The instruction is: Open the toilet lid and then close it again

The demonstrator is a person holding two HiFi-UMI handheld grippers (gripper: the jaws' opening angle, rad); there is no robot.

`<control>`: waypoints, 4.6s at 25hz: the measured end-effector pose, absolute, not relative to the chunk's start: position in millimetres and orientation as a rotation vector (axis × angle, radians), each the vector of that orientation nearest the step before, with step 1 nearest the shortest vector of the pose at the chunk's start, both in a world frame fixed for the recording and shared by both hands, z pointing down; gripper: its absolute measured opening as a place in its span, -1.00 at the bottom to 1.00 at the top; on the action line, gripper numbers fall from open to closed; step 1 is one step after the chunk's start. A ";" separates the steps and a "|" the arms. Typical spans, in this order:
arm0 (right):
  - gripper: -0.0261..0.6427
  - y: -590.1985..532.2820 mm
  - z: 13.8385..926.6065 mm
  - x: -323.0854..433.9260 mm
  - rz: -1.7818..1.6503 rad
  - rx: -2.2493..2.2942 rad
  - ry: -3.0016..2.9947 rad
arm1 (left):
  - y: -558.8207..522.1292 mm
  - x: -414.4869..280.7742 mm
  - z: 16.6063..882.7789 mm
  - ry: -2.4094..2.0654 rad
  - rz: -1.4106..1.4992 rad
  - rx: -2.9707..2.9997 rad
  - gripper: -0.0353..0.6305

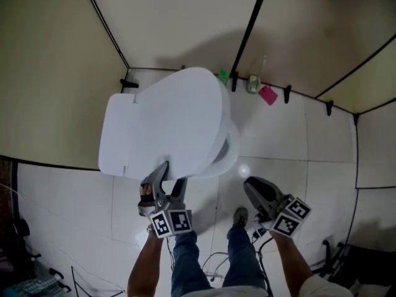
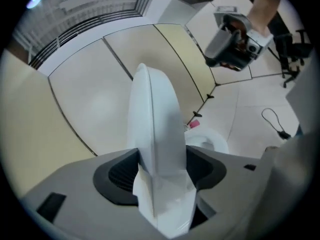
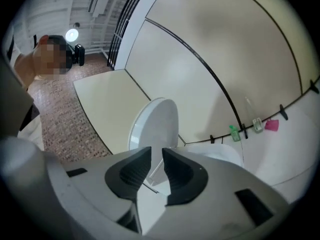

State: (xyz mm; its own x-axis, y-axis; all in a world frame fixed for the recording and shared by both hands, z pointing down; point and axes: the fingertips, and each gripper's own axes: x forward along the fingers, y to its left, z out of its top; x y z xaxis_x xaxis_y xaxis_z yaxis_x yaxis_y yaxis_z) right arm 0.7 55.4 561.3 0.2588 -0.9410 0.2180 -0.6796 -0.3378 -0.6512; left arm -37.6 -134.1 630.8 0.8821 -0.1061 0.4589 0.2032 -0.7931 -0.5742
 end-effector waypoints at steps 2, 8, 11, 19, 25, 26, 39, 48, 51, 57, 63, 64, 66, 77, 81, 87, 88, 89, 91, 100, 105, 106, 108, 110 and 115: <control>-0.68 55.0 551.5 -9.8 -0.826 -2.154 1.491 | -158.2 -46.4 609.6 -0.038 -0.626 -2.493 -0.05; -0.68 29.6 518.7 -41.2 -0.793 -2.206 1.605 | -256.3 -77.1 552.3 0.205 -0.562 -2.821 -0.14; -0.68 10.6 505.8 -61.7 -0.777 -2.218 1.683 | -300.7 -96.4 540.2 0.262 -0.538 -2.938 -0.16; -0.68 -24.6 476.3 -85.7 -0.720 -2.209 1.794 | -404.0 -135.3 543.7 0.366 -0.486 -3.221 -0.19; -0.68 -17.7 468.8 -83.0 -0.716 -2.226 1.793 | -410.3 -124.8 549.7 0.344 -0.462 -3.273 -0.19; -0.68 -17.0 466.7 -83.5 -0.711 -2.230 1.789 | -409.4 -124.7 550.6 0.350 -0.441 -3.287 -0.19; -0.64 -2.1 416.5 -63.0 -0.452 -2.436 1.959 | -261.8 -192.1 444.7 0.104 -0.186 -3.364 -0.06; -0.64 36.8 400.7 -46.9 -0.263 -2.607 2.033 | -104.5 -181.5 348.9 -0.396 0.024 -3.451 -0.06; -0.64 50.4 405.4 -51.5 -0.259 -2.606 2.044 | -76.0 -179.4 346.1 -0.454 0.012 -3.428 -0.06; -0.64 59.6 410.0 -60.1 -0.278 -2.574 2.072 | -64.8 -182.9 354.3 -0.403 -0.064 -3.388 -0.07; -0.64 63.8 402.5 -59.8 -0.259 -2.509 2.126 | -55.1 -174.9 350.0 -0.306 -0.046 -3.395 -0.12; -0.64 67.0 401.6 -58.8 -0.245 -2.500 2.144 | -50.9 -172.8 347.4 -0.287 -0.030 -3.399 -0.12; -0.64 77.5 398.8 -55.6 -0.221 -2.488 2.185 | -39.1 -167.0 342.3 -0.254 -0.007 -3.401 -0.12; -0.64 129.9 406.4 29.6 -0.233 -2.399 2.401 | 10.5 -104.9 348.5 -0.041 -0.050 -3.403 -0.12; -0.64 106.8 408.3 73.8 -0.251 -2.286 2.526 | 0.5 -69.8 359.1 0.086 -0.070 -3.418 -0.12; -0.64 34.1 398.3 142.0 -0.268 -2.091 2.714 | -53.1 -15.2 374.5 0.283 -0.044 -3.409 -0.12; -0.62 19.7 395.8 150.7 -0.276 -2.045 2.749 | -63.4 -7.6 374.6 0.324 -0.034 -3.404 -0.12; -0.52 4.0 392.9 159.7 -0.280 -1.999 2.790 | -74.5 0.5 373.6 0.365 -0.021 -3.401 -0.12; -0.47 -30.6 386.5 177.2 -0.278 -1.908 2.887 | -96.2 16.5 369.7 0.445 0.000 -3.406 -0.12; -0.22 -208.5 359.6 188.8 -0.150 -1.403 3.310 | -164.4 23.9 344.7 0.792 0.063 -3.335 -0.12; -0.11 -318.5 355.4 176.0 -0.005 -0.962 3.556 | -180.8 30.4 346.0 1.023 0.049 -3.305 -0.12; -0.11 -338.4 355.7 173.9 0.016 -0.873 3.591 | -184.3 34.3 345.5 1.073 0.058 -3.296 -0.12; -0.07 -376.7 359.7 172.1 0.022 -0.717 3.630 | -191.3 45.2 346.6 1.150 0.079 -3.293 -0.12; -0.05 -411.5 367.2 168.0 -0.011 -0.586 3.643 | -197.3 56.4 348.1 1.221 0.103 -3.298 -0.12; -0.01 -483.1 381.2 134.9 -0.091 -0.305 3.674 | -211.3 76.4 348.8 1.439 0.176 -3.216 -0.12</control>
State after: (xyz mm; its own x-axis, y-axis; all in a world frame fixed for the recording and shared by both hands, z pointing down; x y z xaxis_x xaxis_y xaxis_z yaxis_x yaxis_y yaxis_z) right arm 134.9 -483.1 381.2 -0.8416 -0.1401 0.5217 -0.1658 0.9862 -0.0027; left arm 76.4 -211.3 348.8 0.6744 -0.7354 0.0661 -0.6978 -0.6057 0.3823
